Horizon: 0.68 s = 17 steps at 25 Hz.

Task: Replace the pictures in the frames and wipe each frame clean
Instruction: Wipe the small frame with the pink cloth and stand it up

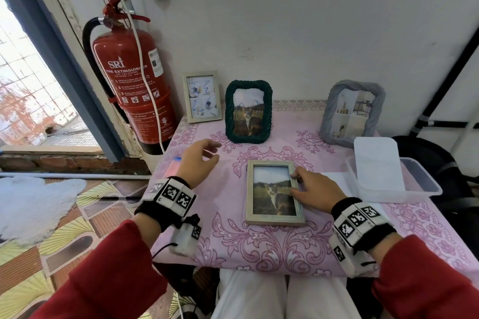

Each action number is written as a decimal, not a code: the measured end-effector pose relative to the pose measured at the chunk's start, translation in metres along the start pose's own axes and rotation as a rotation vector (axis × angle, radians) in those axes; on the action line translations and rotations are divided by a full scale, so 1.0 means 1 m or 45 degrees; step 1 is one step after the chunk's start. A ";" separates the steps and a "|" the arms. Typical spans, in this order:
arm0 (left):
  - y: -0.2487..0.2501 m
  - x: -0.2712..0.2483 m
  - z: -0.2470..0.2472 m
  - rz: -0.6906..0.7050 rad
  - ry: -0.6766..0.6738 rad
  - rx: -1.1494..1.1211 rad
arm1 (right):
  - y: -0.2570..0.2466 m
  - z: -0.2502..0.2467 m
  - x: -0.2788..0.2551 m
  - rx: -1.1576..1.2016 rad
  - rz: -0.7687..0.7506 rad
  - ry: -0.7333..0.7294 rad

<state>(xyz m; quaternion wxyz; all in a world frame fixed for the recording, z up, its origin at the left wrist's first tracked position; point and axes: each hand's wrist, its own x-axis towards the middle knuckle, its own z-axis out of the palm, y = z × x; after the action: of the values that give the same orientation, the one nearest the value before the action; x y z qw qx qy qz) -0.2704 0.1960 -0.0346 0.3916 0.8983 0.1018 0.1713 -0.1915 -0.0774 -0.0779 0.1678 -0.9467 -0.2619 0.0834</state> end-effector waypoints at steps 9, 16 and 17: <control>0.002 -0.016 0.079 -0.535 -0.477 -0.317 | -0.009 0.002 0.003 0.312 0.111 0.004; 0.002 -0.019 0.084 -0.598 -0.489 -0.549 | -0.010 0.004 -0.002 0.508 0.201 0.114; 0.005 -0.018 0.082 -0.604 -0.457 -0.615 | -0.011 0.000 -0.003 0.549 0.207 0.154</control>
<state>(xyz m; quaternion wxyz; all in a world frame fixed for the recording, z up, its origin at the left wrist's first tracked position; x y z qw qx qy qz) -0.2553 0.1321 -0.0876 0.6325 0.7473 0.1933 -0.0649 -0.1994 -0.0706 -0.0738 0.3743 -0.9102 -0.1505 0.0939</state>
